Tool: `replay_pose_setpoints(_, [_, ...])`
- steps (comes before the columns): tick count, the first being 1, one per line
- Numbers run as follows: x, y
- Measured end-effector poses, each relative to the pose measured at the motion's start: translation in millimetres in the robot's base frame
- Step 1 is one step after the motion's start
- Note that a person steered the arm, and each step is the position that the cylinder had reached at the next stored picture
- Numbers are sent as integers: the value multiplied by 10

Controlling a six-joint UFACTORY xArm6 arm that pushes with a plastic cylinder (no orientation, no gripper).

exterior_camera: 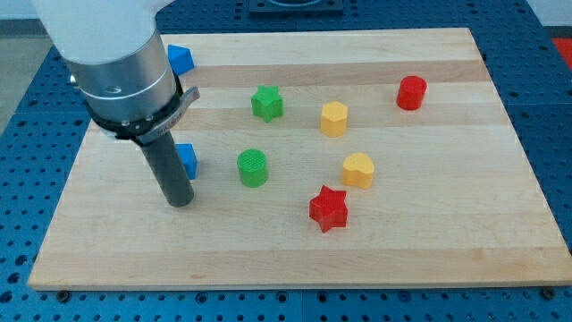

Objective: Move the blue cube diagonally top left to the green circle

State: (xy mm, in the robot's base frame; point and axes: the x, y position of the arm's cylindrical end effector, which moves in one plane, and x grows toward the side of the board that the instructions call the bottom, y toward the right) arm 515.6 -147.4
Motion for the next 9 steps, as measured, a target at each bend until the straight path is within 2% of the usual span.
replay_pose_setpoints(4, [-810,-257])
replay_pose_setpoints(7, [-868,-385])
replay_pose_setpoints(9, [-655,-217])
